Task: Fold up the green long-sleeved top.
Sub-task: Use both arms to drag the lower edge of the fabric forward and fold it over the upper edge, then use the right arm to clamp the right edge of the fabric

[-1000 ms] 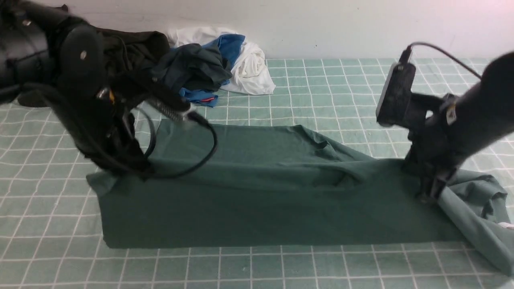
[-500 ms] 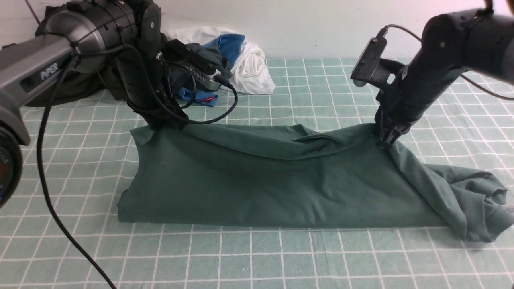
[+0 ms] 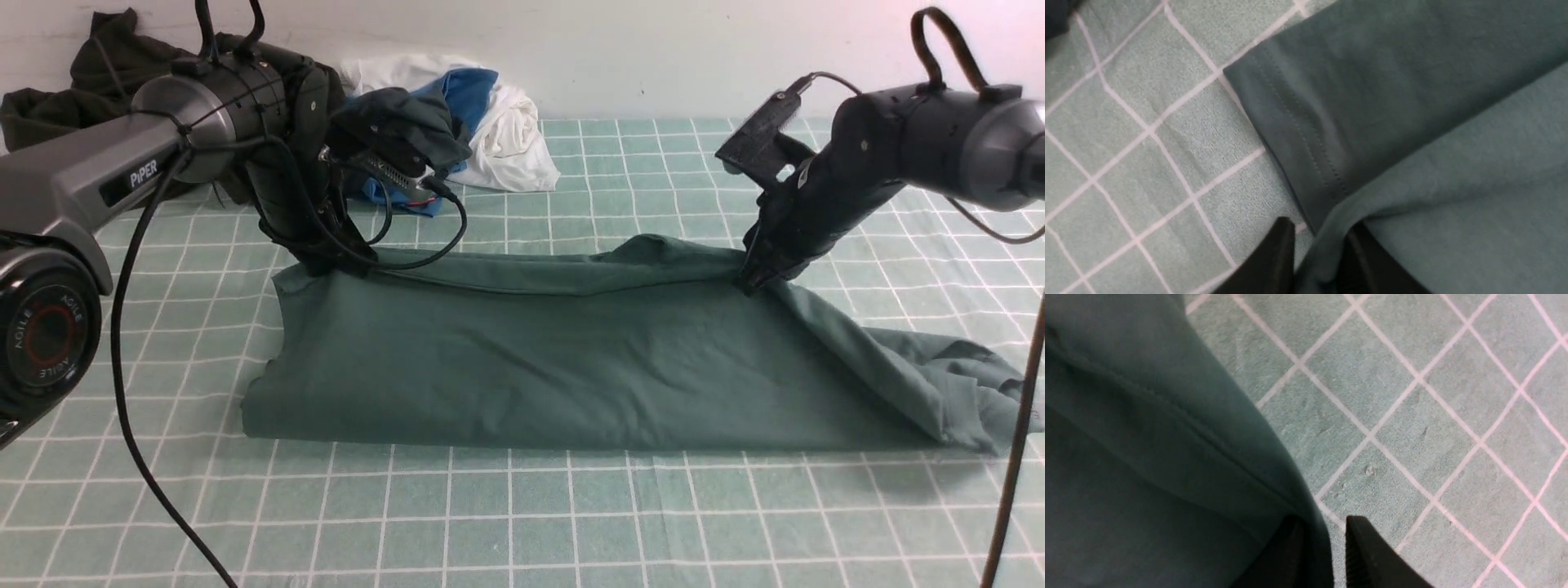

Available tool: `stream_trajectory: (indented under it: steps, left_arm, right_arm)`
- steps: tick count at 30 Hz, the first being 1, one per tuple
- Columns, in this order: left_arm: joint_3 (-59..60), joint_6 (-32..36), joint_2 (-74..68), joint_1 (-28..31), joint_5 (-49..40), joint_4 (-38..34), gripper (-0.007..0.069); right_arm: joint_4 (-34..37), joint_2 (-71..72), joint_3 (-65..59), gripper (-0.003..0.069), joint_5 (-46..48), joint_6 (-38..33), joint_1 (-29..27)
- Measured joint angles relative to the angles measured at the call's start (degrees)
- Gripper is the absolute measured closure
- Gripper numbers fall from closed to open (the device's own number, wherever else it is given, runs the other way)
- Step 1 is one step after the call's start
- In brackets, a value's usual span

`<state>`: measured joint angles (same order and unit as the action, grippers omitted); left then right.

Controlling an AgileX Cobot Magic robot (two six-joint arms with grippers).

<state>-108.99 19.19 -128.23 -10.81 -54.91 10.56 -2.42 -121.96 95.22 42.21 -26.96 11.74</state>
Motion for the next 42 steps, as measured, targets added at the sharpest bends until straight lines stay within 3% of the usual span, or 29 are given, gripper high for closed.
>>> stream_trajectory:
  steps: [4, 8, 14, 18, 20, 21, 25, 29, 33, 35, 39, 42]
  left_arm:
    - [-0.7, -2.81, -0.06, 0.57, -0.26, 0.54, 0.0313]
    - [-3.14, -5.0, 0.83, 0.61, -3.64, 0.6, 0.0203]
    - [-6.01, -6.37, 3.37, 0.61, -9.87, -3.73, 0.0183]
    - [-6.14, -5.53, 3.66, 0.61, -12.1, -7.07, 0.0284]
    - [-6.14, -4.2, 3.66, 0.61, -13.65, -7.86, 0.039]
    - [-6.14, -4.12, 3.66, 0.61, -13.75, -7.97, 0.0408]
    - [-6.14, -2.13, 3.66, 0.61, -14.84, -9.23, 0.0588]
    - [-6.14, -1.25, 3.66, 0.61, -15.58, -11.04, 0.0624]
    - [-6.14, -0.78, 3.66, 0.61, -15.58, -11.51, 0.0628]
    - [-6.14, -0.36, 3.66, 0.61, -15.58, -11.62, 0.0628]
    - [-5.67, 0.29, 3.72, 0.16, -15.58, -12.78, 0.0628]
    - [-3.07, 0.36, 4.6, -1.2, -15.51, -13.33, 0.0628]
  right_arm:
    - [-0.06, 0.98, 0.0, 0.0388, 1.09, 5.23, 0.2]
    - [3.09, 4.69, 0.06, 0.0352, 5.14, 6.81, 2.0]
    - [11.16, 4.78, 0.52, 0.0346, 10.19, 6.01, 6.04]
    - [14.69, 0.18, 0.52, 0.0346, 9.96, 3.74, 8.42]
    - [14.46, -3.59, 0.92, 0.0346, 7.79, 3.65, 8.73]
    - [14.37, -3.81, 1.11, 0.0346, 7.41, 3.66, 8.73]
    - [9.62, -6.47, 5.72, 0.0344, 0.16, 11.6, 7.32]
    - [4.13, -9.24, 11.24, 0.0344, -4.23, 20.55, 4.13]
    - [1.74, -10.24, 18.58, 0.0344, 0.84, 26.15, -0.16]
    - [1.33, -9.96, 21.74, 0.0344, 5.37, 26.34, -1.41]
    - [0.82, -6.37, 27.66, 0.0344, 23.28, 20.5, -2.87]
    - [1.81, -3.16, 27.46, 0.0344, 27.39, 17.02, -2.82]
